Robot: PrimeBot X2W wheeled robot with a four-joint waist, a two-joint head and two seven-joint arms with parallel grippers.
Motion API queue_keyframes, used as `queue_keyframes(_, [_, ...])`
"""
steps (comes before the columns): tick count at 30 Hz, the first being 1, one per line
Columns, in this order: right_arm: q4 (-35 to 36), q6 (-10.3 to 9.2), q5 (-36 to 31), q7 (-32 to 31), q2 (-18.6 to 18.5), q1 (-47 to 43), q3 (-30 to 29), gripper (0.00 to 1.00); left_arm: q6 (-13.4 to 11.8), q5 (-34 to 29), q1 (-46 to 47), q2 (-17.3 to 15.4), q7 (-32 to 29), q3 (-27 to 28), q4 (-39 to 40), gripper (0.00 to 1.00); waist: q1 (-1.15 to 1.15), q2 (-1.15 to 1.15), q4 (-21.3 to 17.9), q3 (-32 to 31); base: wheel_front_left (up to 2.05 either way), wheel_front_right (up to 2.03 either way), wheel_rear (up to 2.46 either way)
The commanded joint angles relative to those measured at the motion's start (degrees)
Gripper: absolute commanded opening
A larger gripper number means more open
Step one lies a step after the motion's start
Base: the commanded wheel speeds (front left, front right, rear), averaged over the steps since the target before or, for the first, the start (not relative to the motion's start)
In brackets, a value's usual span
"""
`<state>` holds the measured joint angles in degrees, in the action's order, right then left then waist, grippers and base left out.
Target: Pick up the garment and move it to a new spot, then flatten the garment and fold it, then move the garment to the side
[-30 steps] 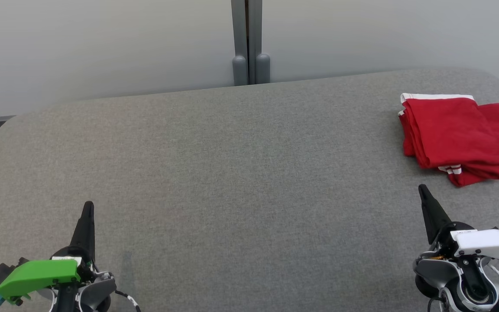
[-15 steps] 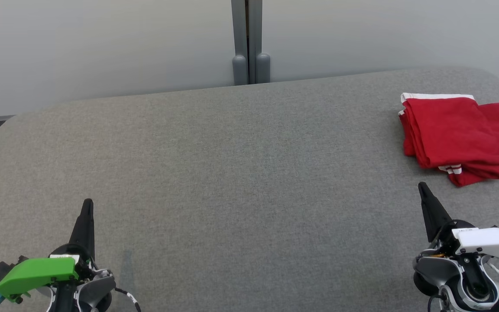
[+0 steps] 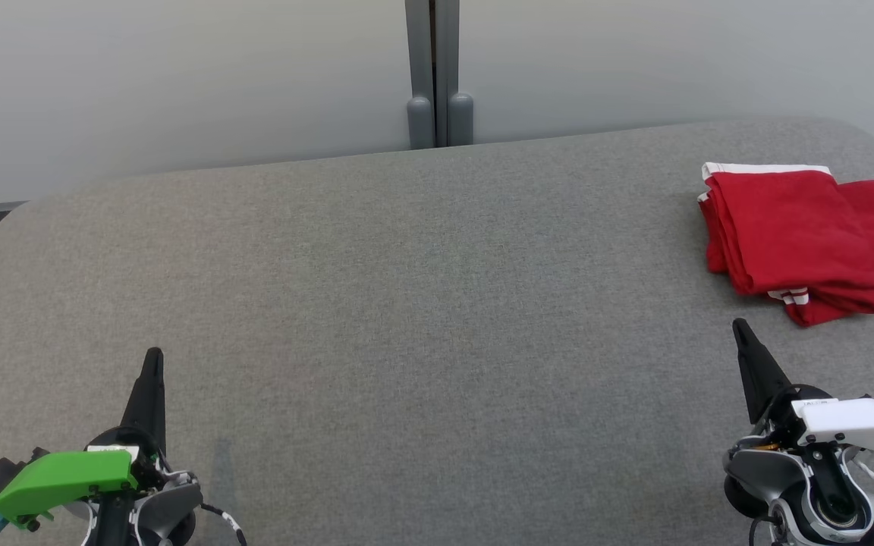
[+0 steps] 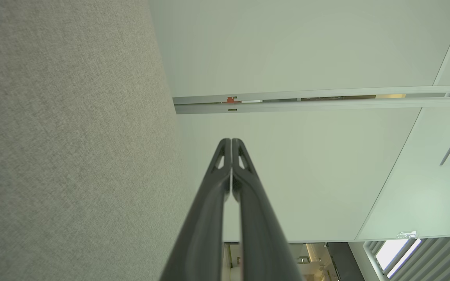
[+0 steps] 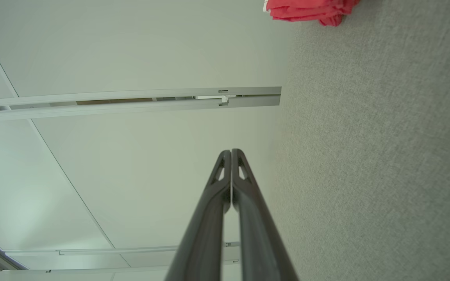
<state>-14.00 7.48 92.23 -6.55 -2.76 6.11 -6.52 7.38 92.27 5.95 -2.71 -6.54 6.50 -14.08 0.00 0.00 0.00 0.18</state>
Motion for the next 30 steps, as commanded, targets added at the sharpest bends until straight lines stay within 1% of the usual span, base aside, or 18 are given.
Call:
queue_keyframes(1, [-0.09, 0.02, 0.34, -0.18, -0.21, 0.34, -0.08, 0.0, 0.22, 0.22, 0.73, -0.37, -0.21, 0.16, -0.03, 0.0, 0.0, 0.0, 0.0, 0.0, 0.0, 0.0, 0.0])
queue_keyframes(30, [-0.09, 0.02, 0.35, -0.17, -0.21, 0.34, -0.07, 0.0, 0.22, 0.2, 0.73, -0.35, -0.23, 0.18, -0.01, 0.0, 0.0, 0.0, 0.0, 0.0, 0.0, 0.0, 0.0])
